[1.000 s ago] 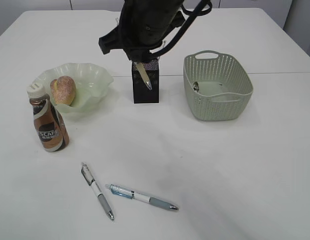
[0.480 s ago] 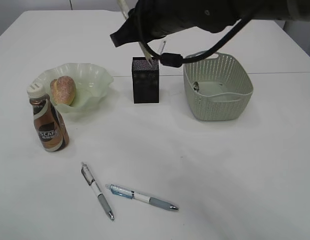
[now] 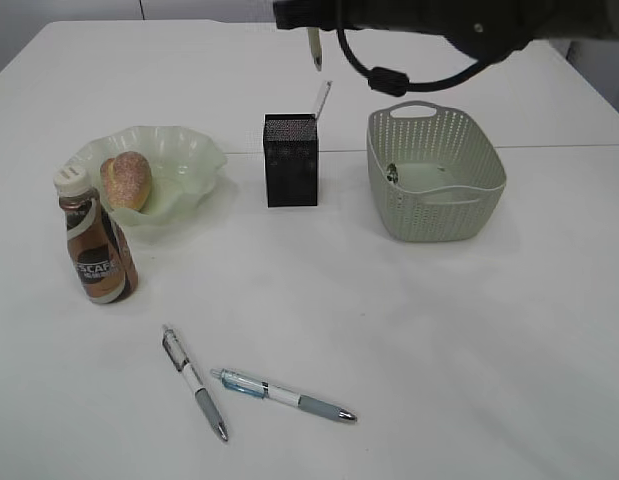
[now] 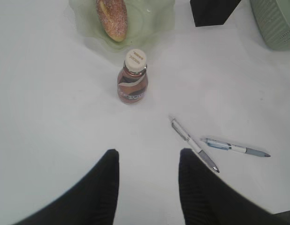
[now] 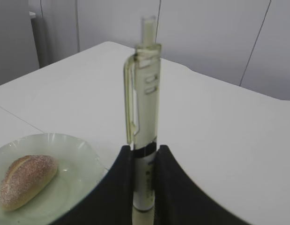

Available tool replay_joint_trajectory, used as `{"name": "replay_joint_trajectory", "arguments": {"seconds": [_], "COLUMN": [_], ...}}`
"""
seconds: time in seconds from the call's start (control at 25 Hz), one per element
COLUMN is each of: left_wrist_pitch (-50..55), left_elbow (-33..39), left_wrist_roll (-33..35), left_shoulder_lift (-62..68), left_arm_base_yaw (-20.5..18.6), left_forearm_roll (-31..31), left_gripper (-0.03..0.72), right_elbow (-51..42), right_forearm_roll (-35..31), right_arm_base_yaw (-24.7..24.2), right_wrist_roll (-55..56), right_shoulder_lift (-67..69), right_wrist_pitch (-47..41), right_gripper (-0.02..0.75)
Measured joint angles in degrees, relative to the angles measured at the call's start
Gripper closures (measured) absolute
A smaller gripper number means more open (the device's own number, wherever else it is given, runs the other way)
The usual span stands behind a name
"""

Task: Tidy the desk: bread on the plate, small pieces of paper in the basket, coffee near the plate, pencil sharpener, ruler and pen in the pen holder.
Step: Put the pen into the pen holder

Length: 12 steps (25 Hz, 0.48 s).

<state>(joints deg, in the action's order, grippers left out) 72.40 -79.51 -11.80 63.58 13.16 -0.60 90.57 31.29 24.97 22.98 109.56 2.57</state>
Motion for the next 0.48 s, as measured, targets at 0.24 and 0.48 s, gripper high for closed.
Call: {"name": "replay_joint_trajectory", "arguments": {"seconds": [0.24, 0.48], "left_wrist_pitch": [0.0, 0.0], "left_elbow": [0.0, 0.0], "left_wrist_roll": [0.0, 0.0], "left_shoulder_lift": [0.0, 0.0], "left_arm_base_yaw": [0.0, 0.0], "left_forearm_roll": [0.6, 0.6], "left_gripper": [0.388, 0.388], "right_elbow": [0.0, 0.0], "right_forearm_roll": [0.36, -0.49], "right_arm_base_yaw": [-0.23, -1.81], "right_wrist_roll": [0.12, 0.21], "right_shoulder_lift": [5.39, 9.51], "right_wrist_pitch": [6.15, 14.52], "right_gripper": [0.647, 0.647]}}
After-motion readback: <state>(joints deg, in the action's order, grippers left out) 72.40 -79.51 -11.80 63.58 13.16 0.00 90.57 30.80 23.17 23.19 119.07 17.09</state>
